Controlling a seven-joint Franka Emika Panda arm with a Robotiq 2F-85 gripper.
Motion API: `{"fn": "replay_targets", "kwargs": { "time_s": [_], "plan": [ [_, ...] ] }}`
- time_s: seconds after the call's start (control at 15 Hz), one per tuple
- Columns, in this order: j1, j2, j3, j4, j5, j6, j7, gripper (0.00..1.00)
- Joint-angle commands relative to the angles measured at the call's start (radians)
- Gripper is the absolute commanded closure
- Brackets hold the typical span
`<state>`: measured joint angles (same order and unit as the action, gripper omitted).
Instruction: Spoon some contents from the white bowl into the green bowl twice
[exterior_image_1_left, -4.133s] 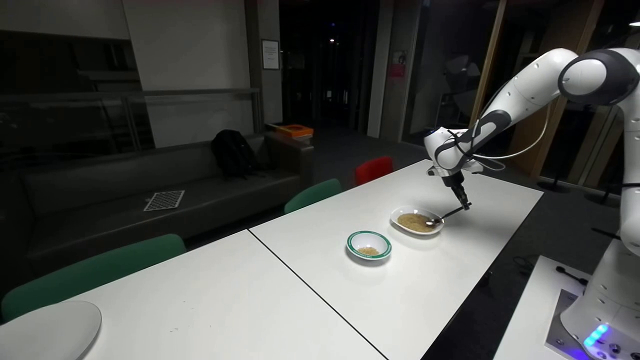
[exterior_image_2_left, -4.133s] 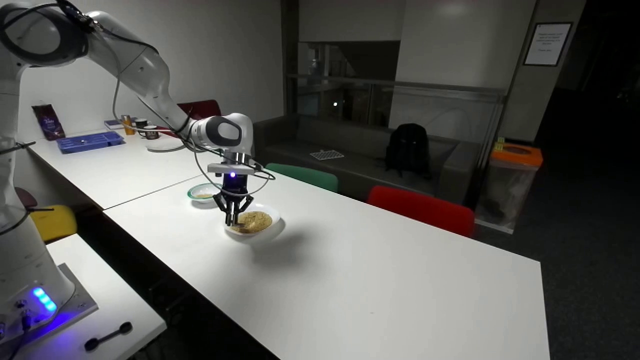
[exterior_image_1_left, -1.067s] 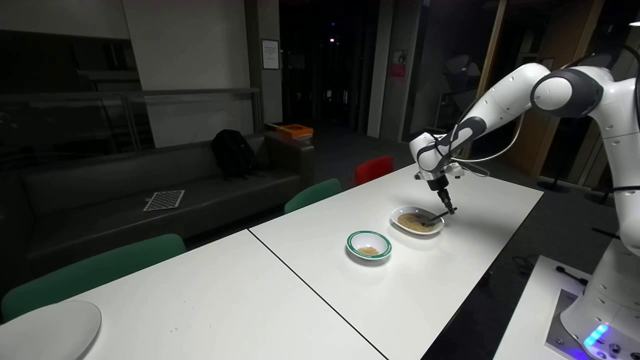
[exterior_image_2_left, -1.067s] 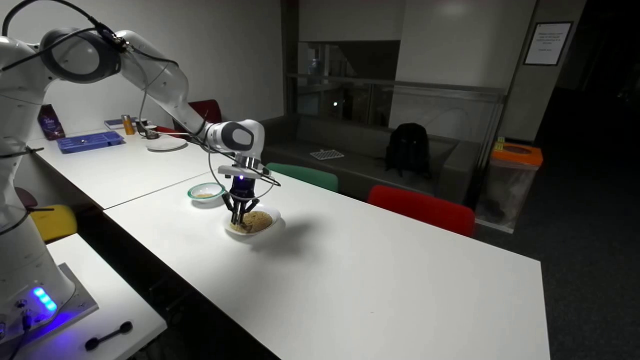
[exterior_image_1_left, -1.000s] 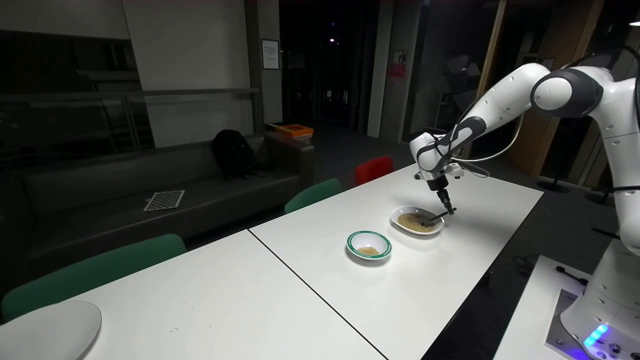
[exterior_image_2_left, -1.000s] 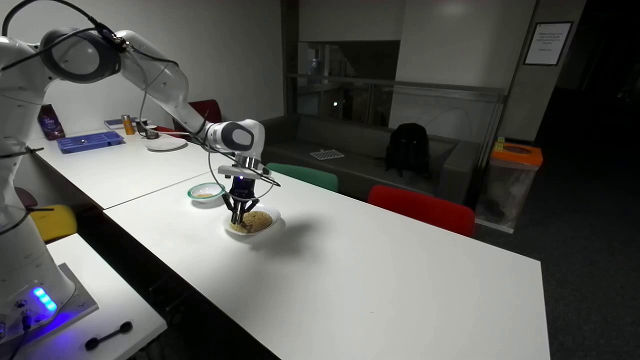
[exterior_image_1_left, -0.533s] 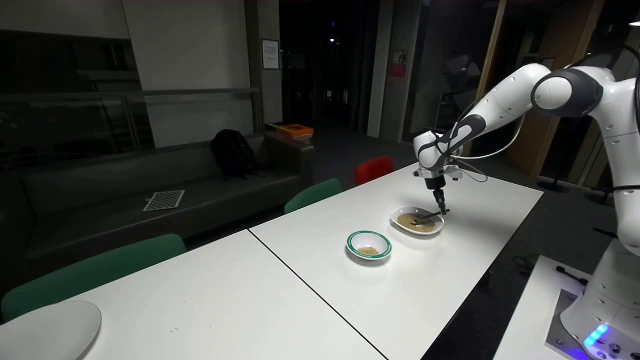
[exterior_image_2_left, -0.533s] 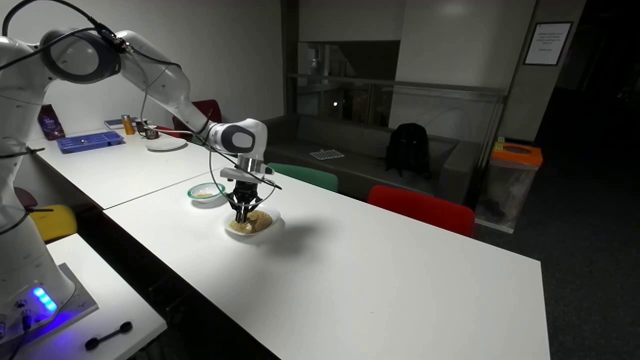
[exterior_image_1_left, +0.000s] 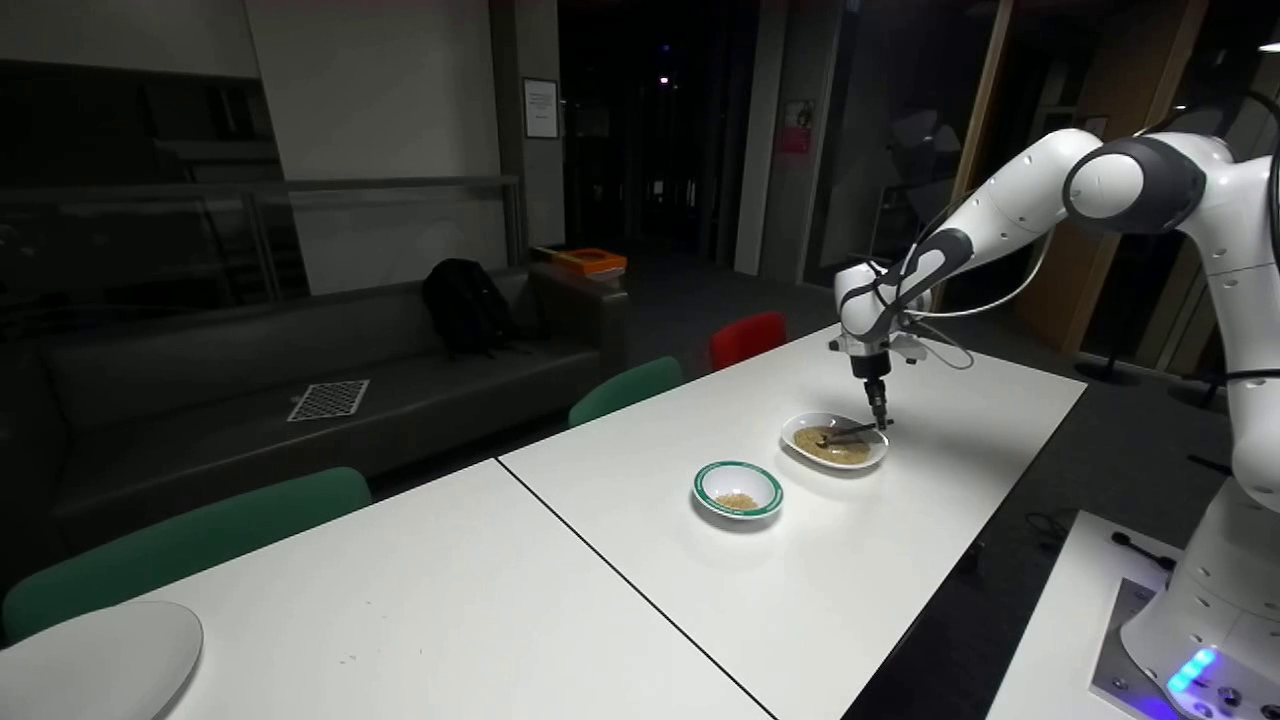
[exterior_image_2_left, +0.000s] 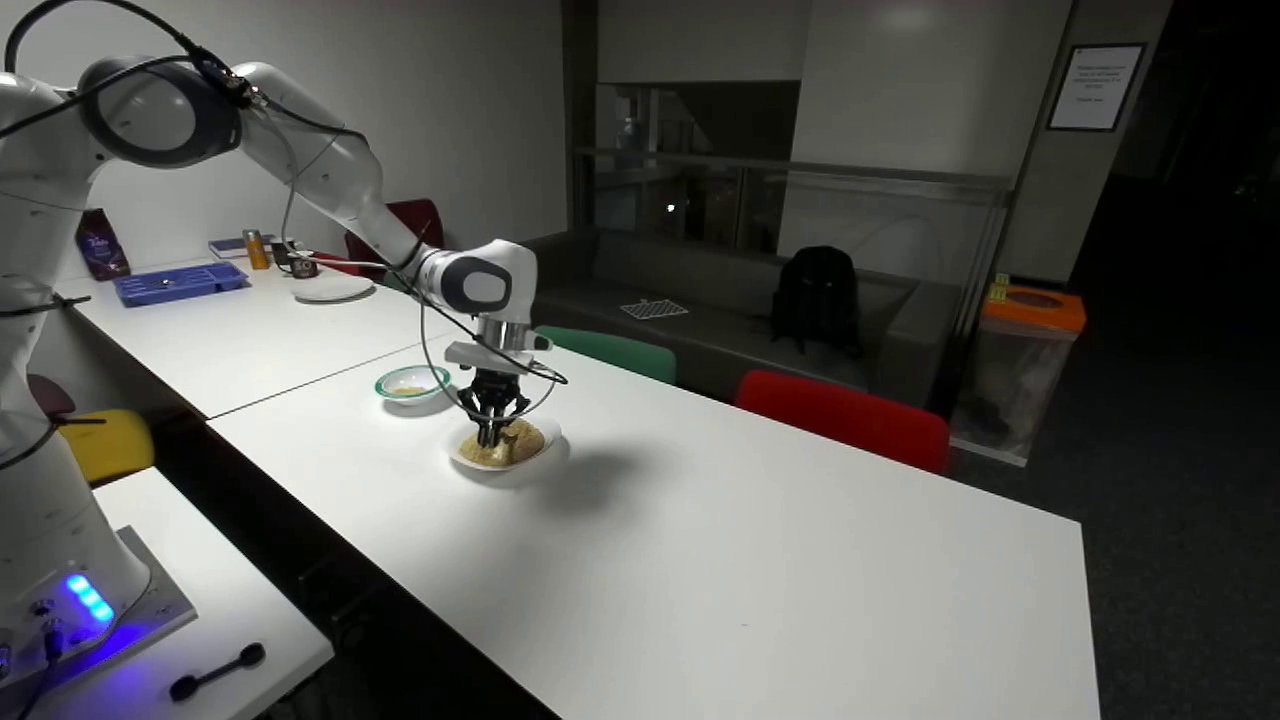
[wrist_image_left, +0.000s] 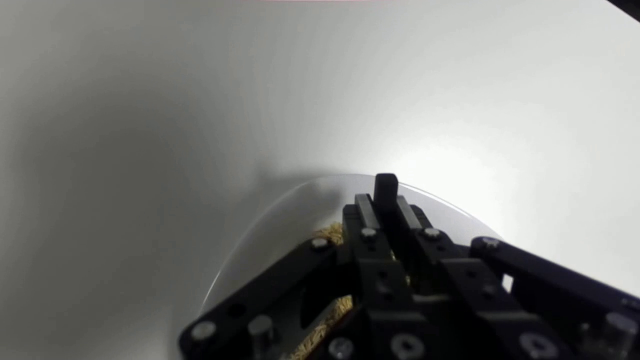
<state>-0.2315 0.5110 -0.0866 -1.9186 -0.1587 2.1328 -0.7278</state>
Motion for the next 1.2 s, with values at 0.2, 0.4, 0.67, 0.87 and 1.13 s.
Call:
{"fn": "replay_targets", "kwargs": {
  "time_s": [0.2, 0.4, 0.67, 0.87, 1.13],
  "plan": [
    [-0.041, -0.058, 0.019, -0.069, 0.036, 0.068, -0.061, 0.97],
    [-0.047, -0.072, 0.017, -0.088, 0.038, 0.081, -0.076, 0.97],
    [-0.052, -0.101, 0.015, -0.117, 0.037, 0.089, -0.094, 0.97],
    [-0.051, -0.129, 0.016, -0.138, 0.04, 0.095, -0.108, 0.97],
    [-0.047, -0.173, 0.017, -0.169, 0.05, 0.117, -0.136, 0.97]
  ]
}}
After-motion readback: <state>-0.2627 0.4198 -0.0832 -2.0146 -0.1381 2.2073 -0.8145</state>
